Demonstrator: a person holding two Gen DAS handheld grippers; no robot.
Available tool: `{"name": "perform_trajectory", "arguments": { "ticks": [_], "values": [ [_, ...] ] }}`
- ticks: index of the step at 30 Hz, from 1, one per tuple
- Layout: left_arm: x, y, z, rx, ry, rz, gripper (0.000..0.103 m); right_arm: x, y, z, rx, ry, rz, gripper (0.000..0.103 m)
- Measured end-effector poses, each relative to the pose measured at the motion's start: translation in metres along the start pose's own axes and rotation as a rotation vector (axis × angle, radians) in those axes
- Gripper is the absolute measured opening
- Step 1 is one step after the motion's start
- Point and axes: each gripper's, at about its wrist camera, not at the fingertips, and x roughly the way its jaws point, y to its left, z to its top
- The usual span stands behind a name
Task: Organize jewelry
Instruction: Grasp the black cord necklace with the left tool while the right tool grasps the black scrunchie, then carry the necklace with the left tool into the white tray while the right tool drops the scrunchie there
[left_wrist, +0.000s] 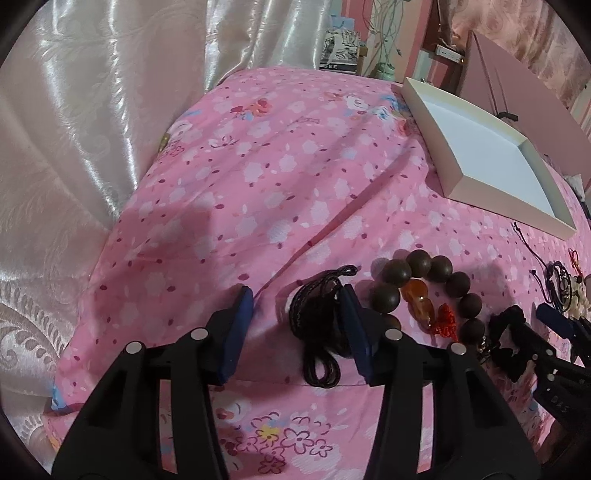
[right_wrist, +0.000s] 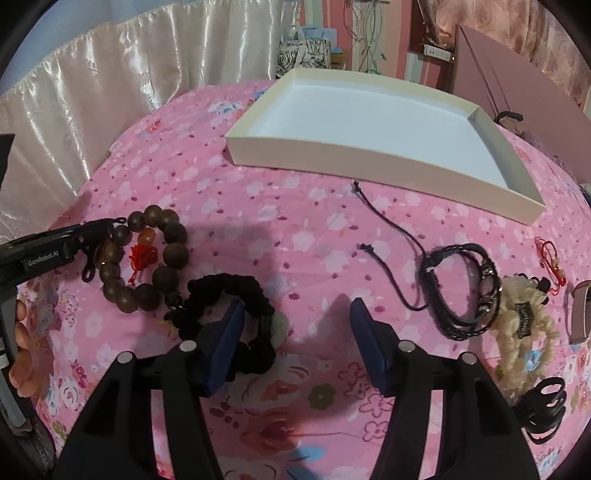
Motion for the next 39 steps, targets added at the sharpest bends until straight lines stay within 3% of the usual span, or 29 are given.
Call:
{"name": "perform_trajectory", "arguments": {
  "ticks": [3,6,10,11,18,26,39],
  "values": [
    [0.002,-0.003,0.0,0.015,-0.003,0.019,0.048,0.003,0.001,-0.001,-0.009,-0.005,-0.015,0.059],
    [0.003,-0.007,0.001,0.032,-0.012,0.033,0.044,0.003,0.004,0.0,-0.027,-0.012,-0.046,0.051],
    [0.007,-0.014,0.001,0.053,-0.003,0.041,0.028,0.002,0.008,0.001,-0.053,-0.029,-0.067,0.023],
    [0.007,-0.015,0.001,0.056,-0.006,0.048,0.027,0.002,0.009,0.001,-0.061,-0.033,-0.074,0.022],
    [0.008,-0.016,-0.001,0.061,-0.012,0.07,0.013,-0.001,0.009,0.0,-0.083,-0.051,-0.088,0.021],
    [-0.001,-0.015,-0.002,0.054,-0.033,0.071,0.005,-0.005,-0.006,0.004,-0.049,-0.067,-0.088,0.02],
    [-0.046,-0.036,0.012,0.05,-0.137,0.042,0.003,-0.014,-0.022,0.021,-0.04,-0.107,-0.057,0.02]
  ]
}}
